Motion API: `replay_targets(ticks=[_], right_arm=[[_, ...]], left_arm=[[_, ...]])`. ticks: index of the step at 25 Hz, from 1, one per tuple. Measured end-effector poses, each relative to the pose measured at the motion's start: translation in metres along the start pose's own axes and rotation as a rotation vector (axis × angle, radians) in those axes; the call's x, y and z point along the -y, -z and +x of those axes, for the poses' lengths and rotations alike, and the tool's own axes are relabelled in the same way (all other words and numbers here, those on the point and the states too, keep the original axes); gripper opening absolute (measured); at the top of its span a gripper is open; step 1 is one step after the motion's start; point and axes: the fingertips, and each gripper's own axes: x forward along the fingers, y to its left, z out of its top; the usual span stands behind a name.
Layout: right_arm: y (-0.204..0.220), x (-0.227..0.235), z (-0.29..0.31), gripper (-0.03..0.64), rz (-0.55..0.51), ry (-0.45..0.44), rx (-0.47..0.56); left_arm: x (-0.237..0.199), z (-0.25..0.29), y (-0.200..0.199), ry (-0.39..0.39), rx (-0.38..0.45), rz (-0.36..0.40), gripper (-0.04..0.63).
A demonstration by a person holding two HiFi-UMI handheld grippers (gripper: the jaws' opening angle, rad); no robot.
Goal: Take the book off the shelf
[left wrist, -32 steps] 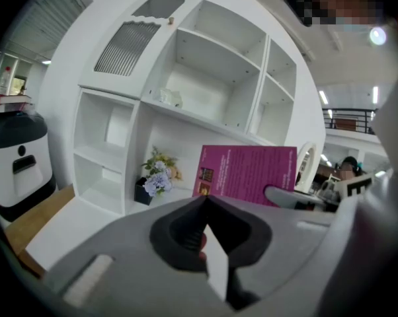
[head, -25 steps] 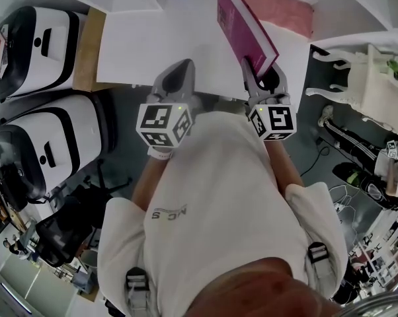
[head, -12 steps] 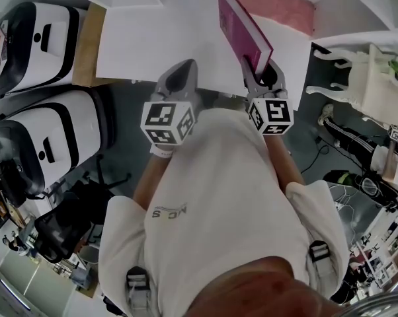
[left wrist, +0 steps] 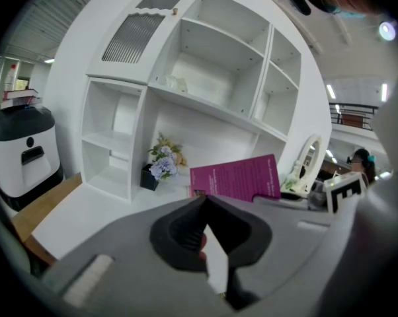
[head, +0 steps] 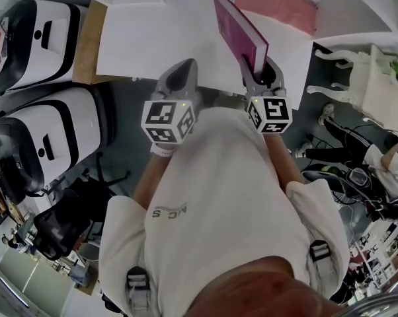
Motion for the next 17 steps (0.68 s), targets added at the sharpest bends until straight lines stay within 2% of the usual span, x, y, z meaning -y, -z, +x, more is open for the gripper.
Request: replay_targets(ticks=[17], right_arm=[[-0.0062, 0.0029, -0.0014, 0.137, -0.009, -0.011, 0.003]], left_arm=[[0.0079, 0.0035, -0.0055, 0.007, 0.001, 0.015, 0.0]])
